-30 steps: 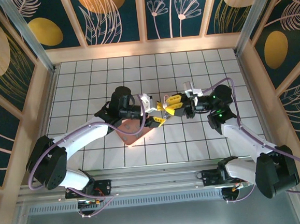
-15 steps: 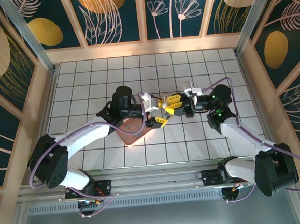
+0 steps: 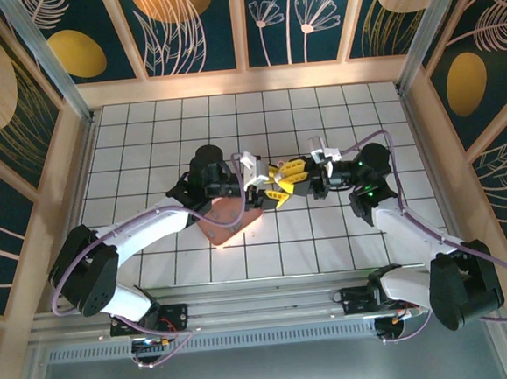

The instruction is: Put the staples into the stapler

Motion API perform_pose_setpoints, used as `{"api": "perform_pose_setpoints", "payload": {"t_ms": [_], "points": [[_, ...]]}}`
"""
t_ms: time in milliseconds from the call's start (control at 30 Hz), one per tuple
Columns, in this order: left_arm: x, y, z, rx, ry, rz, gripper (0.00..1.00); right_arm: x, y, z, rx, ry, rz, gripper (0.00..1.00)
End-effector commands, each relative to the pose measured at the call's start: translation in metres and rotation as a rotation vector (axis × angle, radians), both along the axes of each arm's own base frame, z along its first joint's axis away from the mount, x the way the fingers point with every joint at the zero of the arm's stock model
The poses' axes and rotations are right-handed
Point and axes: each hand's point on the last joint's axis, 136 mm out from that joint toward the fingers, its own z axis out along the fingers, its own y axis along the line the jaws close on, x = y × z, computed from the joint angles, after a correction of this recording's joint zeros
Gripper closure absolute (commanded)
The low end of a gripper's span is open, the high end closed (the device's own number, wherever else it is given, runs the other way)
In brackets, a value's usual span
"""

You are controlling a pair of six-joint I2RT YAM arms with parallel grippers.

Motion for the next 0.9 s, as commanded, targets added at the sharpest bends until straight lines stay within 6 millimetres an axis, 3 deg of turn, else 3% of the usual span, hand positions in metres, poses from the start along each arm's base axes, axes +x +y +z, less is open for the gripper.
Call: {"api": "perform_pose_setpoints", "payload": {"t_ms": [0, 233, 467, 600, 667, 867], "points": [[0.001, -0.009, 0.024, -0.053, -0.028, -0.02, 0.54, 0.005, -0.002, 0.001, 0.01, -0.011, -0.027, 1.0], [0.001, -0.011, 0.023, -0.049, -0.014, -0.02, 0.56, 0.007, -0.002, 0.001, 0.009, -0.007, -0.034, 1.0], [0.01, -0.012, 0.019, -0.029, 0.021, 0.036, 0.77, 0.013, -0.009, 0.006, 0.025, 0.009, -0.085, 0.98], [0.034, -0.014, 0.018, -0.019, 0.123, 0.172, 0.88, 0.031, -0.024, 0.011, 0.057, 0.085, -0.218, 0.68], [0.049, -0.015, 0.019, -0.023, 0.201, 0.251, 0.96, 0.042, -0.035, 0.011, 0.067, 0.121, -0.304, 0.58], [0.093, -0.023, 0.005, -0.015, 0.45, 0.502, 1.0, 0.079, -0.079, 0.003, 0.087, 0.276, -0.647, 0.47]]}}
